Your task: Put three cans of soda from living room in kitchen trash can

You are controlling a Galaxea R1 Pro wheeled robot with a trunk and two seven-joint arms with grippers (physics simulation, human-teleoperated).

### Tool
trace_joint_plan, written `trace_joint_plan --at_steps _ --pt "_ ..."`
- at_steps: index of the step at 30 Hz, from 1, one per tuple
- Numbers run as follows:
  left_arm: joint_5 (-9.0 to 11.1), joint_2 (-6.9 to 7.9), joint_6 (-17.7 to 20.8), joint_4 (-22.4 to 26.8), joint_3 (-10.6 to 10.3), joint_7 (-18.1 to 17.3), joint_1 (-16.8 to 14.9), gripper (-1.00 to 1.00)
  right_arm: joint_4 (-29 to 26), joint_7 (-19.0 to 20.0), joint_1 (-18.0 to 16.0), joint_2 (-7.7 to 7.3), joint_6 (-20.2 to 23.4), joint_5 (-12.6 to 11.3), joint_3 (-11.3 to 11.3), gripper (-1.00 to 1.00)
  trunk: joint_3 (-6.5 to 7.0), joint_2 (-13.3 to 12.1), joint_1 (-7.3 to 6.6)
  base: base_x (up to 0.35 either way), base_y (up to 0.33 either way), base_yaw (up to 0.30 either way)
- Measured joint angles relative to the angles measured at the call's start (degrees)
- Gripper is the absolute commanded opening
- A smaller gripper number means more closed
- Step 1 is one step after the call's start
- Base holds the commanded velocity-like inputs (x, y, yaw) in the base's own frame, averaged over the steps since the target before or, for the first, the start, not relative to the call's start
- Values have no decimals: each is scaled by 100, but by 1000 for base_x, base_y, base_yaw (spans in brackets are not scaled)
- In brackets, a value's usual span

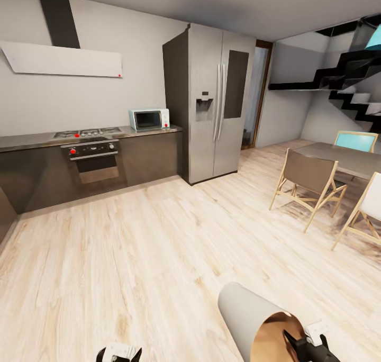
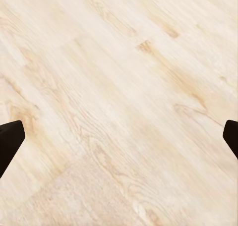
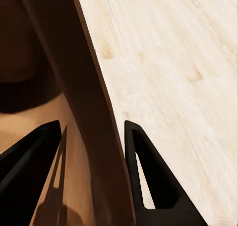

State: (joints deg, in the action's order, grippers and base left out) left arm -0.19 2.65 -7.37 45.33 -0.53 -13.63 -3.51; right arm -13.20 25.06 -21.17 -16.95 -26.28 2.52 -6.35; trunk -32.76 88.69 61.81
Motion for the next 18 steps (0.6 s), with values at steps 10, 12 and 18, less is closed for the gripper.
trace_joint_plan --at_steps 10,12,18 --pt "-26 41 -163 -5 0 8 1 100 360 -37 236 8 10 -26 -32 -100 0 0 0 0 0 0" --pt "-31 42 -166 -11 -1 9 3 100 419 -31 244 9 -3 -16 -1 -100 0 0 0 0 0 0" --pt "-33 34 -168 -16 -9 9 8 100 431 -23 322 9 -15 -32 -6 -100 0 0 0 0 0 0"
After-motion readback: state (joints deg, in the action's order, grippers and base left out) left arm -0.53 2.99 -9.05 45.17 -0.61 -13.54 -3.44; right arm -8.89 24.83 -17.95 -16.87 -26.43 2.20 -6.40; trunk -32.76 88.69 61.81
